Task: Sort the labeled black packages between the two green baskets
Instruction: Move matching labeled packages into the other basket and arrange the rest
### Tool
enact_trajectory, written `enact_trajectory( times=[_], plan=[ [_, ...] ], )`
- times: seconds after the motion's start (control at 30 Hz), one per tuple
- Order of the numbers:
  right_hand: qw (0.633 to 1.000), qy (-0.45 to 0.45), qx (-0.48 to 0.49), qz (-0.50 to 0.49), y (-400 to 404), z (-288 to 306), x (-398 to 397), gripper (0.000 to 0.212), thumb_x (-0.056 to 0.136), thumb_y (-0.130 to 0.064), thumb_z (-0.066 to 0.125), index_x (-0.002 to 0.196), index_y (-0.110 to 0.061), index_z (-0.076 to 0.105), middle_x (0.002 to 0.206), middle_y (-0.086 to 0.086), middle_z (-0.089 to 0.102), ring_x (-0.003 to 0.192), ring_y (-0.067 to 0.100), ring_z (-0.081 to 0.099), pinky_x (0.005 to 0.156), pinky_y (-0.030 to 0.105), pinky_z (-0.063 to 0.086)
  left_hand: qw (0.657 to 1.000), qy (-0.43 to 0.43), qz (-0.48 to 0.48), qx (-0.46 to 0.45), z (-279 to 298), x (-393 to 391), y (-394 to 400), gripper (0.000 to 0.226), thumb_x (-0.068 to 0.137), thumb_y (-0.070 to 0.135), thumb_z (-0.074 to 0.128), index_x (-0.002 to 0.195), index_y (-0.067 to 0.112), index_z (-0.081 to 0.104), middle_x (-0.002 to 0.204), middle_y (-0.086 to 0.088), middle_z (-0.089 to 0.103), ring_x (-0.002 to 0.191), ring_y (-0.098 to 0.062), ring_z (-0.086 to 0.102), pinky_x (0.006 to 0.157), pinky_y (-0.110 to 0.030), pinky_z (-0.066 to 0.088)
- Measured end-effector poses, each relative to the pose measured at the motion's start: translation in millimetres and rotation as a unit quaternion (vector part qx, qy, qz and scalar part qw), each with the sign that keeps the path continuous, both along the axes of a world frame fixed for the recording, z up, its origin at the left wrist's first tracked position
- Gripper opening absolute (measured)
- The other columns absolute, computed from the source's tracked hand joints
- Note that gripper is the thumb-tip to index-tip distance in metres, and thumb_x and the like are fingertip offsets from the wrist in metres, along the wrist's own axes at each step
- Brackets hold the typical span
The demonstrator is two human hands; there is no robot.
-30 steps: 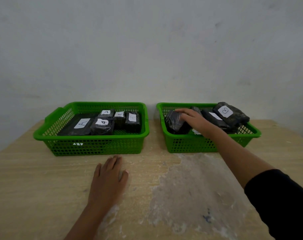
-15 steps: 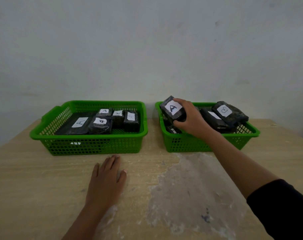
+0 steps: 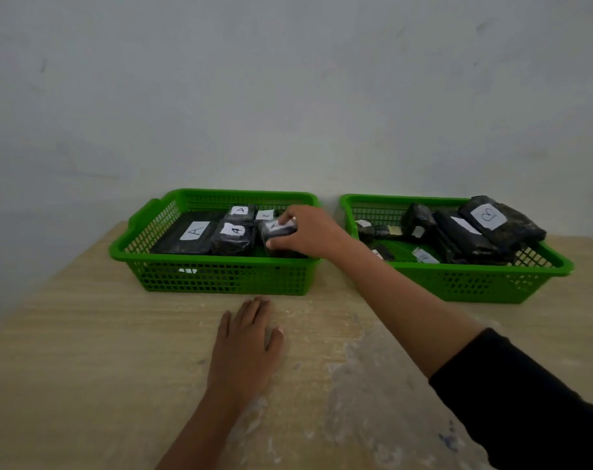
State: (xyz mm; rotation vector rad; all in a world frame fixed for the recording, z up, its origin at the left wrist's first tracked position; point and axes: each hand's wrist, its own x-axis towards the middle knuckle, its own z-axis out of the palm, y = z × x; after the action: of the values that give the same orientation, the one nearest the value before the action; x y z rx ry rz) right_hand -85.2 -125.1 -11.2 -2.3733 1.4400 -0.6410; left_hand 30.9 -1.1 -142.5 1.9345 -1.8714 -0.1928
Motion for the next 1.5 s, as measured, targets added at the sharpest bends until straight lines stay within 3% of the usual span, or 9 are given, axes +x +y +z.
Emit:
enact_trajectory(
  times=[0.2,0.37,0.6,0.87,0.97,1.07,1.17,1.33,1.5],
  plan=[
    [0.985,0.089,0.141,0.031,-19,-13,18,0.052,0.085,-0.032,0.068,0.126,-0.013,0.042,0.127,0.015,0.051,0.097,0.025,0.053,0.076,0.032,0.042,1.0,0.001,0.001,-0.001,1,-1,-1,0.058,0.096,0.04,0.031,0.15,0.024,0.019,0.159,0.009,0.016,0.146,-0.006,0.009,0.122,-0.036,-0.001],
    [0.973,0.167,0.157,0.027,-31,-1,20,0.044,0.086,-0.013,0.063,0.124,-0.014,0.042,0.092,0.002,0.053,0.066,0.017,0.055,0.052,0.028,0.042,1.0,-0.001,0.001,0.006,2,-2,-1,0.057,0.097,0.04,0.03,0.15,0.023,0.017,0.16,0.009,0.013,0.147,-0.007,0.006,0.123,-0.038,-0.002],
    [0.986,0.091,0.138,0.027,-30,-20,28,0.041,0.088,-0.014,0.064,0.122,-0.009,0.041,0.12,0.018,0.056,0.087,0.024,0.049,0.077,0.036,0.044,1.0,-0.002,0.009,0.007,1,-3,-3,0.057,0.096,0.039,0.031,0.15,0.024,0.019,0.159,0.009,0.016,0.146,-0.008,0.008,0.123,-0.039,0.0],
    [0.976,0.163,0.144,0.033,-23,1,21,0.051,0.087,-0.03,0.066,0.129,-0.008,0.047,0.129,0.014,0.055,0.101,0.027,0.055,0.083,0.035,0.044,1.0,-0.001,0.003,0.026,5,-5,0,0.057,0.098,0.039,0.029,0.151,0.023,0.015,0.161,0.008,0.011,0.147,-0.008,0.004,0.123,-0.04,-0.002],
    [0.995,0.062,0.072,0.018,-23,13,-2,0.043,0.083,-0.031,0.069,0.119,-0.009,0.062,0.126,0.009,0.059,0.114,0.025,0.057,0.092,0.032,0.045,1.0,-0.002,0.004,0.021,9,-7,-1,0.056,0.098,0.037,0.031,0.15,0.022,0.017,0.161,0.007,0.011,0.148,-0.009,0.003,0.122,-0.042,-0.004],
    [0.995,-0.089,-0.025,-0.049,-29,12,-44,0.023,0.087,-0.021,0.061,0.107,-0.011,0.066,0.111,0.007,0.067,0.093,0.018,0.061,0.079,0.026,0.047,1.0,0.014,-0.016,0.01,13,-19,-5,0.057,0.098,0.037,0.032,0.151,0.022,0.016,0.161,0.007,0.011,0.148,-0.008,0.002,0.121,-0.039,-0.004],
    [0.975,-0.125,-0.09,-0.159,-44,2,-103,0.021,0.087,-0.015,0.055,0.104,-0.009,0.066,0.108,0.009,0.068,0.096,0.024,0.062,0.078,0.027,0.045,0.999,0.026,-0.021,0.008,8,-32,-5,0.057,0.098,0.039,0.034,0.15,0.024,0.017,0.161,0.008,0.007,0.148,-0.007,0.004,0.122,-0.039,-0.002],
    [0.953,0.019,-0.082,-0.292,-78,-10,-201,0.037,0.089,-0.014,0.052,0.126,-0.009,0.053,0.128,0.018,0.056,0.117,0.035,0.051,0.094,0.042,0.047,1.0,0.013,-0.006,0.008,-2,-33,-5,0.06,0.096,0.043,0.033,0.15,0.026,0.015,0.161,0.01,-0.003,0.148,-0.009,0.001,0.122,-0.037,-0.003],
    [0.946,0.18,-0.008,-0.271,-104,-17,-234,0.068,0.092,-0.024,0.054,0.151,-0.023,0.021,0.155,0.011,0.031,0.141,0.038,0.024,0.112,0.053,0.023,1.0,-0.007,0.0,0.017,-3,-35,-7,0.062,0.096,0.045,0.03,0.151,0.026,0.007,0.161,0.01,-0.006,0.148,-0.009,-0.002,0.122,-0.035,-0.004]
  ],
)
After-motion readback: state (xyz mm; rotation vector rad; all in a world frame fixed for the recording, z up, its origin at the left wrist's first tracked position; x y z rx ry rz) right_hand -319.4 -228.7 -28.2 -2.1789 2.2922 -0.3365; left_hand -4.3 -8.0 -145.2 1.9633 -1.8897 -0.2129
